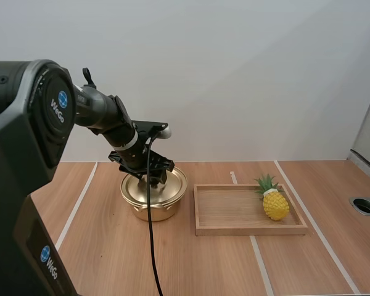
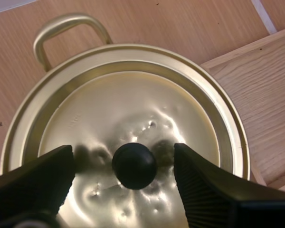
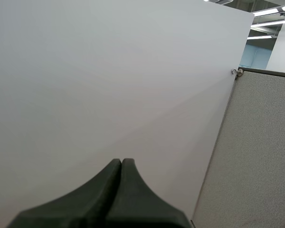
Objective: Open the pot, put the grape inside, and close it
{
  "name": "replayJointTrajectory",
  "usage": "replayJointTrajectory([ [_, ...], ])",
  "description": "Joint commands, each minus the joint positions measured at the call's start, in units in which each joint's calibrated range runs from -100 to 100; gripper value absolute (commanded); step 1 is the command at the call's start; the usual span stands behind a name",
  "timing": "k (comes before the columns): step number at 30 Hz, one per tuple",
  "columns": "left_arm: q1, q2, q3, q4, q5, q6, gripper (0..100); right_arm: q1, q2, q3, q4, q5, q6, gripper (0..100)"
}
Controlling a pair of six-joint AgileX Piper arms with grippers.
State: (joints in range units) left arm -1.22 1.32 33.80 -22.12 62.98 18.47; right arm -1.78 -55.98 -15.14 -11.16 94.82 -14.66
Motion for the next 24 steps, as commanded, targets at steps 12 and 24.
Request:
replayJointTrajectory([
  [12,-0.18,-5.92,0.60,0.38,-5.34,0.32,100,-0.21,-0.61,-0.45,-0.24,0.95,0.13,0],
  [24,-0.10,-11.81,-8.94,3.41,-5.90,-0.10,100,-0.21,-0.61,-0.45,-0.24,1.68,0.13,0],
])
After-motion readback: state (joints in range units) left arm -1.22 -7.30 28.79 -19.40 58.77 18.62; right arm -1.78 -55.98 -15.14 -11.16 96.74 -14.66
